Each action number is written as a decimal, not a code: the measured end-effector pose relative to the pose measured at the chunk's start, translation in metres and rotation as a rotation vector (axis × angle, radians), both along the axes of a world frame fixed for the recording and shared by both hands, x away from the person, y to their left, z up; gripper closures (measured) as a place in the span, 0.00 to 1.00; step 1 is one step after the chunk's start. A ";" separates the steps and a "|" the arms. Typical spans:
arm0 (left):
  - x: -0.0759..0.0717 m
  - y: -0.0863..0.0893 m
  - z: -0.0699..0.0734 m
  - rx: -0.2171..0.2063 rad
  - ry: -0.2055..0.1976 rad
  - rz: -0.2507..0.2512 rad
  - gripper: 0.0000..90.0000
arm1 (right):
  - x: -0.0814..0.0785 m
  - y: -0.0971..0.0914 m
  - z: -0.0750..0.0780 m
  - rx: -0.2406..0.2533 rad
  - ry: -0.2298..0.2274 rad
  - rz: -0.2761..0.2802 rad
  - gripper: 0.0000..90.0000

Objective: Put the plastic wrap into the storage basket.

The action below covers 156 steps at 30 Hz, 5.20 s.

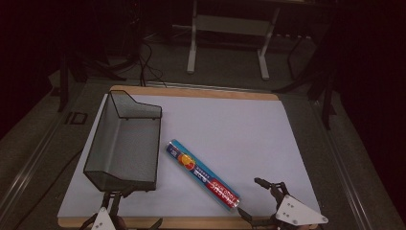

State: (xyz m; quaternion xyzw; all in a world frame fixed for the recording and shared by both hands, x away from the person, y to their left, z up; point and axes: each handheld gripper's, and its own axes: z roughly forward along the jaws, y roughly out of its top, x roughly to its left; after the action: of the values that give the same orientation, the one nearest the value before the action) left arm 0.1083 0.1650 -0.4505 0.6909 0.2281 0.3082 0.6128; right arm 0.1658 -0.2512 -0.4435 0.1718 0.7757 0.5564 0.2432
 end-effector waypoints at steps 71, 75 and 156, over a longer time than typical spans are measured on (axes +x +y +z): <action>-0.004 -0.004 0.003 -0.033 0.021 -0.077 0.02 | 0.084 0.104 0.031 -0.152 0.099 0.122 0.12; -0.003 -0.003 0.003 -0.033 0.026 -0.078 0.02 | 0.094 0.113 0.026 -0.187 0.147 0.109 0.10; -0.001 -0.003 0.001 -0.015 0.043 -0.089 0.02 | 0.183 0.176 -0.020 -0.605 0.823 -0.145 0.35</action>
State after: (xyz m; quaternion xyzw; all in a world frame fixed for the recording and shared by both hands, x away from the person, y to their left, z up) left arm 0.1069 0.1618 -0.4491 0.7023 0.2128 0.2640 0.6259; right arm 0.3490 -0.0748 -0.4638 0.3520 0.9195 0.1749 -0.0054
